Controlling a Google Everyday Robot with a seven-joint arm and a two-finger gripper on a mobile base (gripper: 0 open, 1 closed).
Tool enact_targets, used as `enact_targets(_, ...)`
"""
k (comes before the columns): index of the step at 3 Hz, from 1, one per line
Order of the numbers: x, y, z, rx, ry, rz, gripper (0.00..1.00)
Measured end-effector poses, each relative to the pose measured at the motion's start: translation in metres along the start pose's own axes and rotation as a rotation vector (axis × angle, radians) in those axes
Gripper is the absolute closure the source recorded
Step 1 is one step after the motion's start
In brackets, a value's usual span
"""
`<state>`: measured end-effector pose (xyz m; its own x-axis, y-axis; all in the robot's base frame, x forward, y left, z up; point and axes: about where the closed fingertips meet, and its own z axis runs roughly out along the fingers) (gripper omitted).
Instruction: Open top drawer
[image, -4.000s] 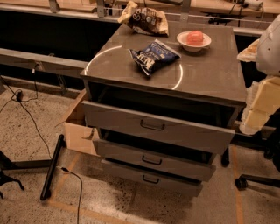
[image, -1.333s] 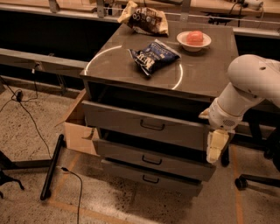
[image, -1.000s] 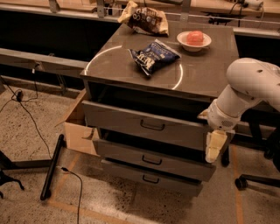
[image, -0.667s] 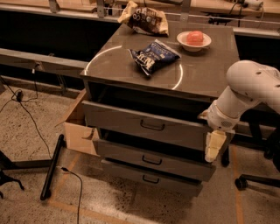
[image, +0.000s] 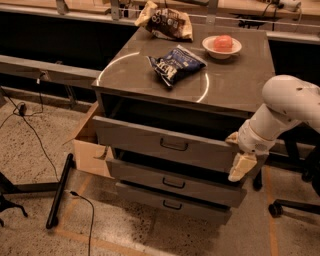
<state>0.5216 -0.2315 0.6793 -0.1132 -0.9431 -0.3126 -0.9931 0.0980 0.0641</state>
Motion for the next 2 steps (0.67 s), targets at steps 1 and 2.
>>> enact_targets(1, 0.0118, 0.0192, -0.0039, -0.041, 0.002, 0.031, 0.62)
enact_targets(2, 0.0098, 0.0197, -0.01, -0.041, 0.002, 0.032, 0.84)
